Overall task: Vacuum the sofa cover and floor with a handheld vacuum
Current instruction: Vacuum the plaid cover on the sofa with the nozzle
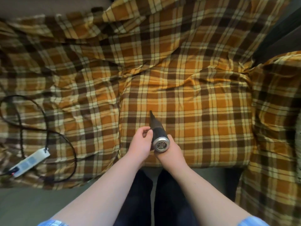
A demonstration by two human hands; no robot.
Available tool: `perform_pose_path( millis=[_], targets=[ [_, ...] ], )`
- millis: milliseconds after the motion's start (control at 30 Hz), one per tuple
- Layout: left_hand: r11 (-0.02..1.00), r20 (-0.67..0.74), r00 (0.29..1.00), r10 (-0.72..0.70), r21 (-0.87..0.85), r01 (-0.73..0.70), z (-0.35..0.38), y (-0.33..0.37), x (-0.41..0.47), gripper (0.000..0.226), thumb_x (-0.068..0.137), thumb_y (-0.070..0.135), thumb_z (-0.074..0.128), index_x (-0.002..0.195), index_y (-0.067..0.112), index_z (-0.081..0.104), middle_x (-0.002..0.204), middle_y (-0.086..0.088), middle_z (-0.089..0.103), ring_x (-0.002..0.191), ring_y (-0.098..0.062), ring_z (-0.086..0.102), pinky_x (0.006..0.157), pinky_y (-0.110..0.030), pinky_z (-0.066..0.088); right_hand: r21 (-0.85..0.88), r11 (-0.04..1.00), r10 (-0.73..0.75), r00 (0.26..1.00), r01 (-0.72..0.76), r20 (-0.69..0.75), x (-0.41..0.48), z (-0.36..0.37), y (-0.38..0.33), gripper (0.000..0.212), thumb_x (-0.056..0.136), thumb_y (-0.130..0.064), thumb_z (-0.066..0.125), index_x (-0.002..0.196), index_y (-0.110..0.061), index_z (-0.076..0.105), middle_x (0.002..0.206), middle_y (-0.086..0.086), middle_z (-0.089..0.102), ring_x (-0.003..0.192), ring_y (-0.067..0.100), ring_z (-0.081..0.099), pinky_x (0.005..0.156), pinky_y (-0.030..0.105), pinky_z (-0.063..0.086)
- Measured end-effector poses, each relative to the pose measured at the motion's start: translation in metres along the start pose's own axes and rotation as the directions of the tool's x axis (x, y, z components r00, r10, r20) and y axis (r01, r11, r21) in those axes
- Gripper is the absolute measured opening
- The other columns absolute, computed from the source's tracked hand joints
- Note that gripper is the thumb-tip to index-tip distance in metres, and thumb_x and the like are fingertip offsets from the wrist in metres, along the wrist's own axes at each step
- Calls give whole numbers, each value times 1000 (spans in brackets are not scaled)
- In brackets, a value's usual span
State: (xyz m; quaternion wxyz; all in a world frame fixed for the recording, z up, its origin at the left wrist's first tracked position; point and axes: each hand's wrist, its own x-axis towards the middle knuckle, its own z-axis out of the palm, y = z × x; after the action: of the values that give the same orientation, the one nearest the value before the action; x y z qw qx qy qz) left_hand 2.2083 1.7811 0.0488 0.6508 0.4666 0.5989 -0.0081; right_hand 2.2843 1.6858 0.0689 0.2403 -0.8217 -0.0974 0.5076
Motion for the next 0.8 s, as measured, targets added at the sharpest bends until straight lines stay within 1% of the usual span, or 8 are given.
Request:
perform_pose_path(
  millis=[167,333,433,533,600,667,733,800],
  targets=[
    [996,-35,998,-49,-70,46,-31,-20,-13,25,101,28,49,124,21,57,116,1,65,104,-18,66,88,-44,59,26,1000,7,999,-8,44,-17,33,-4,24,84,-38,67,102,-40,52,86,-11,68,75,5,65,57,22,46],
    [997,-11,999,-30,-74,29,-14,-29,-23,27,102,29,49,127,20,56,114,4,64,102,-14,65,87,-41,59,-21,1000,-17,1000,17,15,-20,23,16,25,81,-39,65,102,-37,51,89,-10,69,76,10,65,60,28,48],
    [996,13,1000,-6,-94,8,17,-30,-31,22,102,27,49,123,22,56,109,6,64,98,-11,65,83,-36,59,-33,999,-13,1000,12,-9,-20,0,36,26,80,-37,64,103,-34,51,90,-7,69,77,14,66,63,34,53],
    [997,36,999,7,-72,-4,56,-33,-41,24,101,30,50,123,24,57,113,4,64,105,-17,65,92,-44,57,-5,1000,-6,999,6,-34,-22,-31,63,32,80,-38,70,105,-38,50,91,-9,69,80,11,67,70,34,58],
    [998,56,998,15,-56,-12,83,-34,-49,26,101,31,50,125,24,56,115,4,64,107,-17,64,89,-38,57,0,1000,-16,999,16,-39,-24,-55,81,34,80,-35,74,105,-33,51,89,-9,68,76,9,65,62,27,53],
    [999,80,997,3,-50,1,114,-34,-59,27,102,29,49,127,22,56,117,3,64,106,-16,65,81,-30,58,-7,1000,-16,998,16,-59,-25,-81,103,32,80,-32,73,103,-31,51,89,-7,68,76,11,65,65,32,55],
    [1000,104,995,5,-27,-2,146,-34,-68,30,101,31,50,129,23,56,122,0,64,109,-19,64,87,-36,59,6,1000,-6,996,6,-93,-25,-106,125,32,78,-34,75,99,-33,51,89,-7,69,79,13,67,74,40,59],
    [1000,130,992,-6,6,6,179,-35,-76,35,98,34,51,131,24,56,127,-1,62,112,-21,63,93,-44,56,38,999,8,993,-4,-116,-27,-131,147,32,77,-38,76,97,-36,51,91,-8,68,81,13,67,75,39,59]
  ],
)
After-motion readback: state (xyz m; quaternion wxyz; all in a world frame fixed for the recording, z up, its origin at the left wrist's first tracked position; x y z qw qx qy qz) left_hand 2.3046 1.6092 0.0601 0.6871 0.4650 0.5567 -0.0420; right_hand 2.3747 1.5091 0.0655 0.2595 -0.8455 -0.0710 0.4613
